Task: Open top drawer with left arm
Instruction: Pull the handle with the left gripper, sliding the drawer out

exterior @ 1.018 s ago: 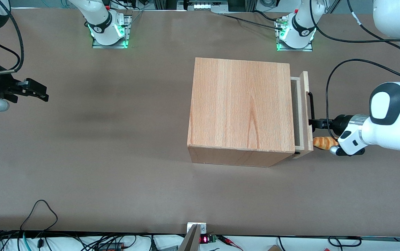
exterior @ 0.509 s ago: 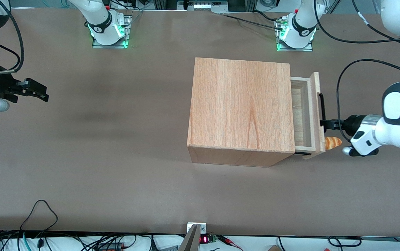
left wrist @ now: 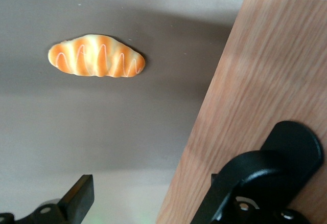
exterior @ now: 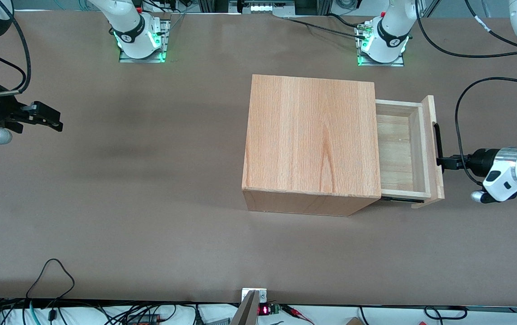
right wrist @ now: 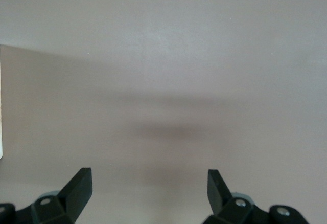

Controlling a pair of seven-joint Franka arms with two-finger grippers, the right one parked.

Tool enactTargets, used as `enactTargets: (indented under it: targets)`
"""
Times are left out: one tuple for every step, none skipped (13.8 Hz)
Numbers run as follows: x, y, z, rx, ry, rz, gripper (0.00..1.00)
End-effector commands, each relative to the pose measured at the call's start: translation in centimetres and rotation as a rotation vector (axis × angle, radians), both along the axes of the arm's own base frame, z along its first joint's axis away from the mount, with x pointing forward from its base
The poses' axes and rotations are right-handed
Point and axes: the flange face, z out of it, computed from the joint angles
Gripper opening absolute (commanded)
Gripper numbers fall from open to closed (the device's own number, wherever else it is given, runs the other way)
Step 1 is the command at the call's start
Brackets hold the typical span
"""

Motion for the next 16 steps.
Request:
enactTargets:
  targets:
    - [2.4,1.7,0.6,0.111,-0.063,0.057,1.00]
    - [2.3,2.2,0.6,0.114,-0.063,0.064,1.00]
    - [2.2,2.4,0.7,0.118,-0.063,0.067,1.00]
    - [2.3,2.8,0.8,0.122,-0.067,0.071,1.00]
    - [2.6,3.2,1.6,0.130,-0.085,0.074,1.00]
    - [2.7,3.9,1.6,0.128,-0.093,0.068,1.00]
    - [2.6,4.9,1.5,0.124,-0.097,0.066,1.00]
    - [2.5,5.2,1.5,0.121,-0.098,0.062,1.00]
    - [2.5,5.4,1.6,0.121,-0.099,0.064,1.00]
    - [2.4,6.0,1.6,0.124,-0.100,0.073,1.00]
    - [2.2,6.7,1.6,0.125,-0.100,0.083,1.00]
    - [2.1,7.0,1.6,0.125,-0.100,0.086,1.00]
    - [2.1,7.1,1.6,0.126,-0.099,0.089,1.00]
    - [1.9,7.8,1.6,0.126,-0.099,0.098,1.00]
    - [1.9,8.0,1.6,0.125,-0.101,0.097,1.00]
    - [1.9,8.1,1.5,0.122,-0.105,0.087,1.00]
